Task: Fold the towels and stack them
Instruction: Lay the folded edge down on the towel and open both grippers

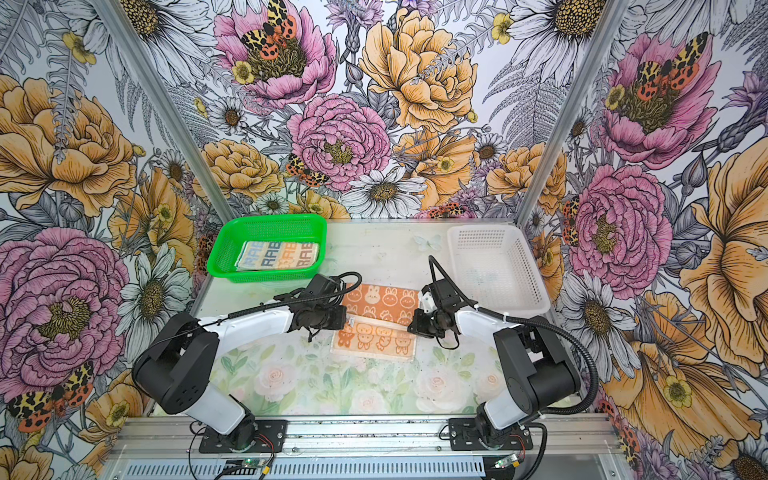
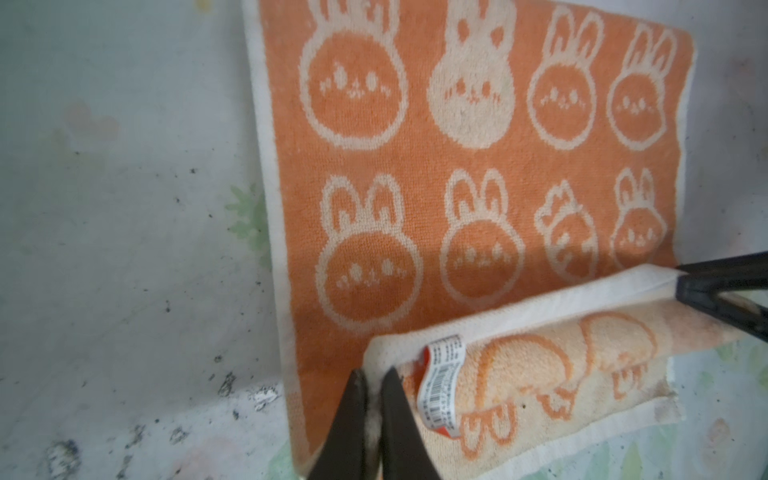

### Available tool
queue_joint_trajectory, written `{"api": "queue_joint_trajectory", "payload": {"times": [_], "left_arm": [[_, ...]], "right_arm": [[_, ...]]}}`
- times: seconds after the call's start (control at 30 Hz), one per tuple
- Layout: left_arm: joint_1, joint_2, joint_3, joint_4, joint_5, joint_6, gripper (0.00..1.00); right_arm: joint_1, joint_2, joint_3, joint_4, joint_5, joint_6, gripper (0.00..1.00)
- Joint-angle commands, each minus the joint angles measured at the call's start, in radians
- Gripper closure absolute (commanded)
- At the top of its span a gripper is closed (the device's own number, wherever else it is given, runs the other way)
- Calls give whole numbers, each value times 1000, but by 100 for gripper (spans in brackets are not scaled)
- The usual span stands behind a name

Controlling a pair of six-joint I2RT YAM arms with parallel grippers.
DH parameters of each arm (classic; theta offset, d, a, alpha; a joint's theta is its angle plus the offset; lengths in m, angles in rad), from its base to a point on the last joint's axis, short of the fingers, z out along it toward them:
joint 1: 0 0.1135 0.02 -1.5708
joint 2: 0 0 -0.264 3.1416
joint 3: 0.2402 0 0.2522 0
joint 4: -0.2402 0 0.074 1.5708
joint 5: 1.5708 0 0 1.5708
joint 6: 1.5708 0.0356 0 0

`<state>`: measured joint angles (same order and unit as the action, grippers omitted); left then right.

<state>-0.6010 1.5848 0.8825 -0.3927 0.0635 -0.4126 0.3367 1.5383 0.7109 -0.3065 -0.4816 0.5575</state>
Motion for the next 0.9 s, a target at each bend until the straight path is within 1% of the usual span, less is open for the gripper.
{"api": "queue_joint_trajectory", "payload": {"times": [0.0, 0.03, 0.07, 0.1, 0.13, 0.17, 0.23, 0.33, 0.4, 0.5, 0.6, 0.77, 0.87], "left_arm": [[9, -5, 16, -27, -80, -17, 77], [5, -16, 22, -35, -77, -17, 66], [2, -26, 33, -47, -78, -16, 59], [-3, -41, 45, -62, -79, -15, 47], [-9, -57, 61, -80, -78, -12, 35], [-15, -73, 76, -91, -76, -10, 25], [-27, -109, 105, -110, -77, -8, 2], [-22, -137, 142, -114, -59, -21, 1], [-15, -127, 166, -114, -39, -33, 1], [-10, -92, 197, -112, 2, -44, 1], [-14, -54, 212, -105, 19, -51, 1], [-16, 29, 261, -106, 46, -42, 1], [-16, 96, 319, -105, 70, -44, 1]], "right_arm": [[3, 3, -5, -32, 73, -1, 75], [5, -10, -4, -33, 69, 0, 69], [6, -20, -3, -34, 66, 2, 64], [6, -40, -1, -40, 64, 4, 59], [7, -60, 2, -49, 62, 5, 56], [6, -79, 7, -55, 60, 7, 53], [7, -119, 18, -67, 44, 13, 47], [15, -151, 42, -81, 22, 19, 40], [24, -155, 53, -85, 11, 24, 38], [48, -152, 47, -85, 5, 24, 37], [68, -148, 11, -85, 16, 19, 36], [71, -153, -20, -93, 35, 7, 32], [71, -156, -17, -109, 47, -4, 29]]}}
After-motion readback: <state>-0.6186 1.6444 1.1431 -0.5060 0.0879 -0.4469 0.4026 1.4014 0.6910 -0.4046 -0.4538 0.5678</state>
